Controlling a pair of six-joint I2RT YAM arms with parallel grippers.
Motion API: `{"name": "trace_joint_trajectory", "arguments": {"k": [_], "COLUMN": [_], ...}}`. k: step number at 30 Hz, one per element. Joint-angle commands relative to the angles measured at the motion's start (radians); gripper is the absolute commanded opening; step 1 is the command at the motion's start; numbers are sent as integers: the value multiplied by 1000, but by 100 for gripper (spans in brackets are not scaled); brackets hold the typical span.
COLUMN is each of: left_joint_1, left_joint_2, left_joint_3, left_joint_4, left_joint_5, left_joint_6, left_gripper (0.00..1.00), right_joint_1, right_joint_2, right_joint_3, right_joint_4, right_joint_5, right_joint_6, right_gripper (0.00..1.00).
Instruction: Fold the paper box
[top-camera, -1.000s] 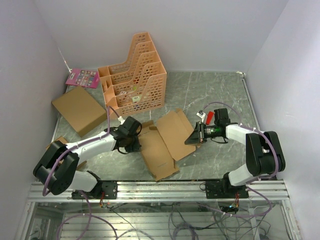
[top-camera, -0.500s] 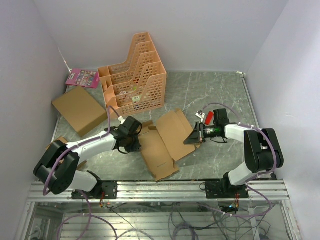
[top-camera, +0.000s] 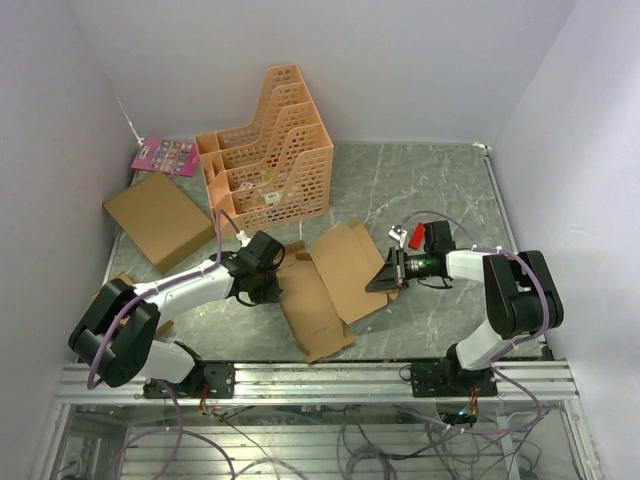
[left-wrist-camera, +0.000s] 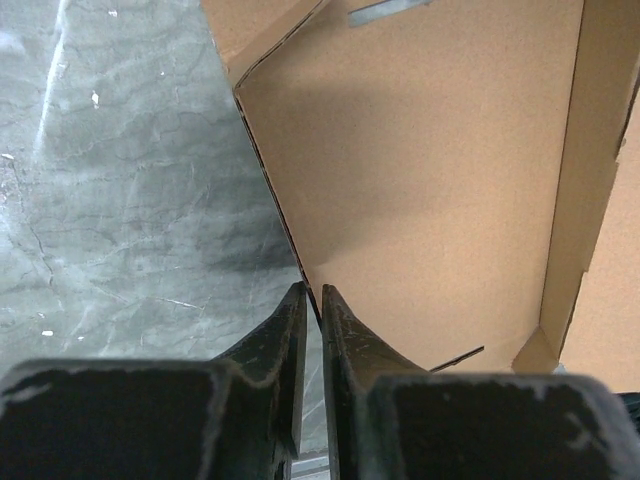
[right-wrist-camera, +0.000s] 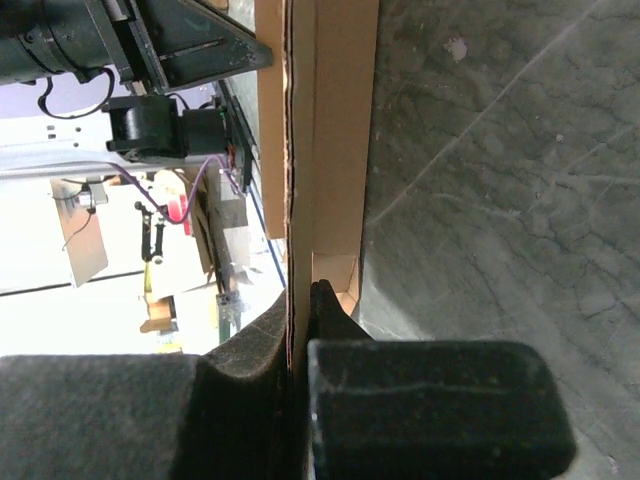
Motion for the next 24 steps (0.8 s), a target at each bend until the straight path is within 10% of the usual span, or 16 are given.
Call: {"name": "trace_joint_trajectory", "arguments": {"k": [1, 24], "left_joint_1": [2, 114], "left_joint_2": [-13, -216], "left_joint_3": [33, 12], "left_joint_4": [43, -37], "left_joint_5": [38, 214], "left_joint_6": [6, 168], "left_gripper": [22, 56], "right_joint_1": [24, -46], "right_joint_2": [-5, -70], "right_joint_3": [14, 55], "right_joint_4": [-21, -83], "right_joint_5": [29, 43], "right_joint_6": [-42, -120], "right_gripper": [0, 0]}}
